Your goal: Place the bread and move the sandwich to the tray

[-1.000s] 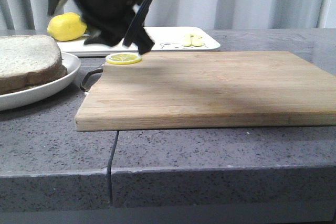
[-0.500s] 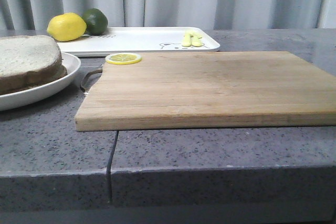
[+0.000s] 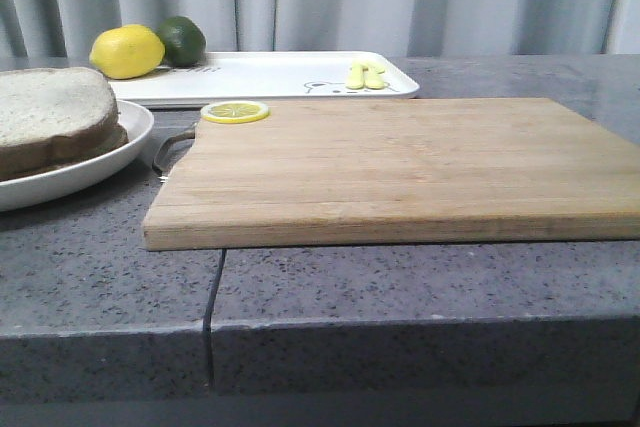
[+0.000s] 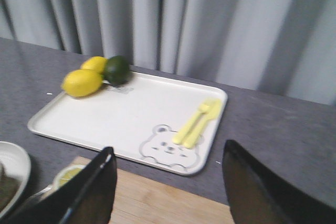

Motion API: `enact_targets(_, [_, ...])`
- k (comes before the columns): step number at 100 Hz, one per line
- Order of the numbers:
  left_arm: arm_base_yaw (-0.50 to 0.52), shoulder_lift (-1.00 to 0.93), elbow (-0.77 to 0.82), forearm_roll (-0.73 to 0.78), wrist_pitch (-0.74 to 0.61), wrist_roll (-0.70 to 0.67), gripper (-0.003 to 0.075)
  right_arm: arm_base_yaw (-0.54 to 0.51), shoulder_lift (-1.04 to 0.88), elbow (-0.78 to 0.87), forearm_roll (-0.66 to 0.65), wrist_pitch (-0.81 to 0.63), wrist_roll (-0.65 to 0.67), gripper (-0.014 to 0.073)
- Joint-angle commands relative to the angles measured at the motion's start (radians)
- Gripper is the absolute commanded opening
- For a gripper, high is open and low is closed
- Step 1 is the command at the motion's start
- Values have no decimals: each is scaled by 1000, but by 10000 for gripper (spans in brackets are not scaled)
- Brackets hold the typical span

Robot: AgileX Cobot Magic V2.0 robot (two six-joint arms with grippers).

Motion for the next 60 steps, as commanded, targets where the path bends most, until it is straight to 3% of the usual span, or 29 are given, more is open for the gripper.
enact_targets(1, [3, -4, -38, -23, -67, 0, 546, -61, -105, 55, -95, -63, 54, 451])
enact_targets(21, [3, -4, -38, -23, -67, 0, 546, -154, -330, 251, -210, -63, 70, 451])
enact_targets(60, [3, -4, -38, -23, -67, 0, 546, -155, -595, 509, -216, -63, 79, 451])
